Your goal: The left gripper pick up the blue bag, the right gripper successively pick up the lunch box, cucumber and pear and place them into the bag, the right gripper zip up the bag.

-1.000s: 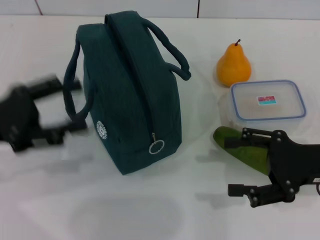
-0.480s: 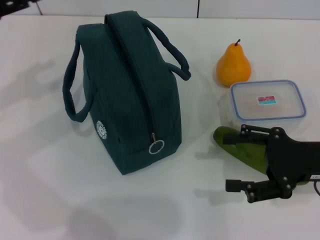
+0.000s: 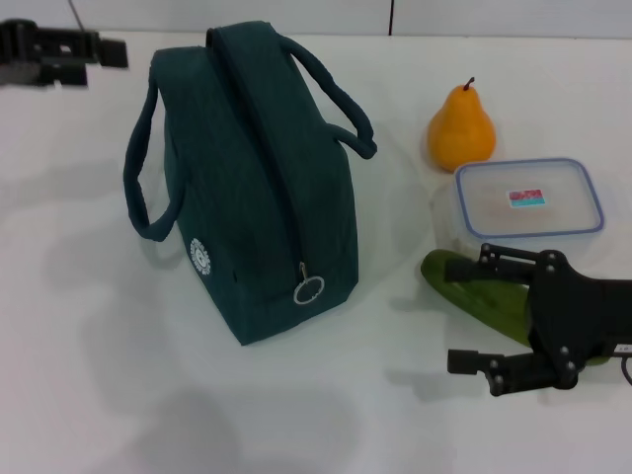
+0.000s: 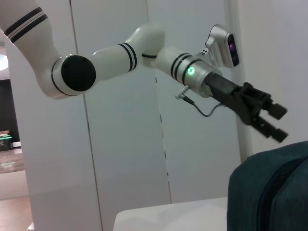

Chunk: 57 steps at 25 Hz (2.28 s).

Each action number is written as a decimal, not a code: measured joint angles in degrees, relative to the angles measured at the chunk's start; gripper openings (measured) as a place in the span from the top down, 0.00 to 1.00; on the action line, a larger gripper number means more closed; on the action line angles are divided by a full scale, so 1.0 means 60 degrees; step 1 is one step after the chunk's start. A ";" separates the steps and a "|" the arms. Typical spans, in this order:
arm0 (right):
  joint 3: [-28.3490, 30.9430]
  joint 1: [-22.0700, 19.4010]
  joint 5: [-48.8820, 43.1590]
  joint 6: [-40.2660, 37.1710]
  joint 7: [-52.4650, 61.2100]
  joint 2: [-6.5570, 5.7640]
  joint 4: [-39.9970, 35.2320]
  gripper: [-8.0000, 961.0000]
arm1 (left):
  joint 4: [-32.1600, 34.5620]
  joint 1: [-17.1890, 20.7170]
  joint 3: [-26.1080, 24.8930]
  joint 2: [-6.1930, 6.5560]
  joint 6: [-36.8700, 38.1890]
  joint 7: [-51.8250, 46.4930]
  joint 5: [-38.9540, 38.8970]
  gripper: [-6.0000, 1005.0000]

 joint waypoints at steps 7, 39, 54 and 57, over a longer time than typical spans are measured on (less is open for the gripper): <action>0.0054 -0.0009 0.0050 0.0004 -0.0013 0.0000 0.0026 0.09 | 0.0749 -0.0071 0.0966 -0.0066 0.0582 -0.2381 0.0188 0.16; 0.0224 -0.0158 0.0080 0.0002 -0.0018 0.0000 0.0042 0.09 | 0.0263 -0.0642 0.2097 -0.1037 -0.0188 -0.1204 0.1929 0.35; 0.1329 -0.0231 0.0230 0.0111 0.0225 0.0014 0.0283 0.09 | 0.0253 -0.0604 0.2056 -0.1046 -0.0155 -0.1562 0.1865 0.93; 0.2156 -0.0236 0.0371 0.0584 0.0781 0.0015 0.0422 0.09 | 0.0254 -0.0605 0.2069 -0.1022 -0.0105 -0.1734 0.1861 0.96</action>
